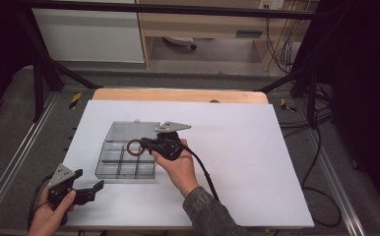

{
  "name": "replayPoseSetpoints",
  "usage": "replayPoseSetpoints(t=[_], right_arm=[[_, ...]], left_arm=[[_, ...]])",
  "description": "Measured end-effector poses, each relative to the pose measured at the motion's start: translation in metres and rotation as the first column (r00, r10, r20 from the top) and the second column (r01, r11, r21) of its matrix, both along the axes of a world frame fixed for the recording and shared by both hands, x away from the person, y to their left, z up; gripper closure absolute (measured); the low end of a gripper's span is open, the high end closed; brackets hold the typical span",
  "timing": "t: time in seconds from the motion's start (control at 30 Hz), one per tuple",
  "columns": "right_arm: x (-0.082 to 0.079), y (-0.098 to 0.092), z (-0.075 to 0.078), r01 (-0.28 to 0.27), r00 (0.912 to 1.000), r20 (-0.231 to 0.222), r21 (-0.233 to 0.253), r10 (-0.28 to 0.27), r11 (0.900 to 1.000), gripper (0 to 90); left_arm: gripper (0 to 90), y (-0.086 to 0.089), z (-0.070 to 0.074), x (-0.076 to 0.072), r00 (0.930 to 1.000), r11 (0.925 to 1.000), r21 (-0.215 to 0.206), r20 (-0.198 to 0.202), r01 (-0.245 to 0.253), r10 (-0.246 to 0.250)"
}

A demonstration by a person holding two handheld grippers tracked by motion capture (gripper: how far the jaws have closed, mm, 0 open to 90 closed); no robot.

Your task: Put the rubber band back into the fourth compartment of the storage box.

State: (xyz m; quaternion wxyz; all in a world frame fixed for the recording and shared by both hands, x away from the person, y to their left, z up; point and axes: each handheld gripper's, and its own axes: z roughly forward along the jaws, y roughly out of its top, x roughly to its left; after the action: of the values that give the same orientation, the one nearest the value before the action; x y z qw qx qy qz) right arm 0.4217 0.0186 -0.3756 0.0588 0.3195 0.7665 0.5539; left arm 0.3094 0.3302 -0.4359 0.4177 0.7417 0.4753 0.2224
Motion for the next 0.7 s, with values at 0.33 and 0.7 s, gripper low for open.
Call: replayPoseSetpoints(t=[0.33,0.7], right_arm=[[0.001,0.023,-0.001,-0.019,0.9998,-0.006,-0.009,0.019,1.0,84.1],[0.002,0.031,0.001,-0.029,0.9996,-0.001,-0.011,0.029,1.0,84.1]], left_arm=[[7.5,0.0,0.0,0.0,1.0,1.0,-0.002,0.001,-0.001,0.001],[7.5,0.0,0.0,0.0,1.0,1.0,-0.001,0.001,0.003,-0.003]])
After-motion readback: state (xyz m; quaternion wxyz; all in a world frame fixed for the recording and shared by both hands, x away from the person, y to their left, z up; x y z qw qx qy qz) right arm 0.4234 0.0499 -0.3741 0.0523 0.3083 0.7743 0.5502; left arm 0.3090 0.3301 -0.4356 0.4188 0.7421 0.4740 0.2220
